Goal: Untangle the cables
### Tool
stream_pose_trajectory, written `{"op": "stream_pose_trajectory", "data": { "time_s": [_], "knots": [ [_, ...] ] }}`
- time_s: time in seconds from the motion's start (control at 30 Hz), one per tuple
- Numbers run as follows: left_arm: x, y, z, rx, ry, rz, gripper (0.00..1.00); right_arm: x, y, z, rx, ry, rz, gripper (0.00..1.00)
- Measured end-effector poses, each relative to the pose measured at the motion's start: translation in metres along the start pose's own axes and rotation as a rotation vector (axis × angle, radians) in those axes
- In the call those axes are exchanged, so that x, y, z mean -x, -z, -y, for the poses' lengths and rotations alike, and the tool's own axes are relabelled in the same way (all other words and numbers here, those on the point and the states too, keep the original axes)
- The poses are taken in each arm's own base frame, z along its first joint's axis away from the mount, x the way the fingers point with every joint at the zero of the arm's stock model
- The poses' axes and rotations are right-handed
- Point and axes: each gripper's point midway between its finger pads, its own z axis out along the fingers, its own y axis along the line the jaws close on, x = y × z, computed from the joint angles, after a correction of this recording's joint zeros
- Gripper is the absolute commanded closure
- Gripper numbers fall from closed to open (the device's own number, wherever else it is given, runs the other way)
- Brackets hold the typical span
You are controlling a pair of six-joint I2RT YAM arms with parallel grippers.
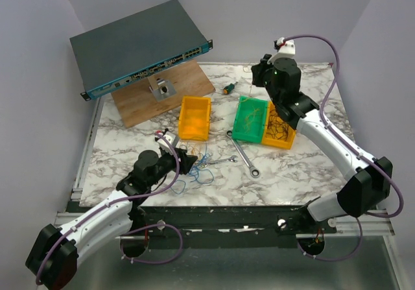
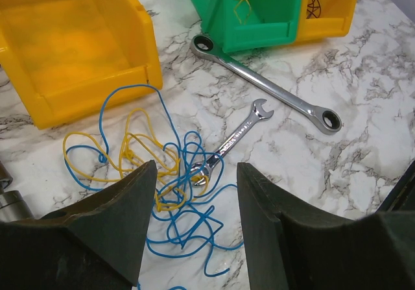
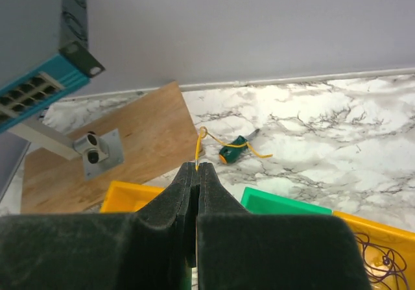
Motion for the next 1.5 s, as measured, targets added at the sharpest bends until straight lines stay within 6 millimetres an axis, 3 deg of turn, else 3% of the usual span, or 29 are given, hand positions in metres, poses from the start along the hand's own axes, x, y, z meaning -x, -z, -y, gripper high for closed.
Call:
{"op": "stream_pose_trajectory", "data": {
  "time_s": [0.1,0.2,0.37,0.5,0.73,0.97,1.3,1.4,1.5],
  "knots": [
    [0.000,0.000,0.000,0.002,0.000,-0.001,0.46,-0.024,-0.006,0.012,-0.012,-0.002,-0.026,0.99],
    [-0.001,0.000,-0.001,0.003,0.000,-0.002,0.46,-0.063,-0.008,0.024,-0.026,-0.007,-0.079,0.99],
    [0.000,0.000,-0.001,0.005,0.000,-0.001,0.46,-0.153,0.006,0.052,-0.072,-0.014,-0.234,0.99],
    [-0.002,-0.001,-0.002,0.007,0.001,-0.007,0.46,-0.192,0.016,0.066,-0.105,-0.026,-0.316,0.99],
    [-0.005,-0.002,-0.002,0.010,0.002,-0.017,0.45,-0.206,0.021,0.077,-0.156,-0.031,-0.343,0.99],
    [-0.003,-0.001,-0.002,0.008,0.001,-0.012,0.46,-0.226,0.027,0.109,-0.343,0.012,-0.413,0.99],
    [0.002,0.001,0.000,0.003,-0.001,0.007,0.46,-0.213,0.038,0.123,-0.418,0.029,-0.386,0.99],
    [0.002,0.001,0.000,0.002,-0.001,0.006,0.45,-0.219,0.034,0.122,-0.408,0.046,-0.407,0.99],
    [0.002,0.001,0.000,0.003,-0.001,0.006,0.46,-0.225,0.012,0.113,-0.387,0.059,-0.432,0.99]
  ]
}}
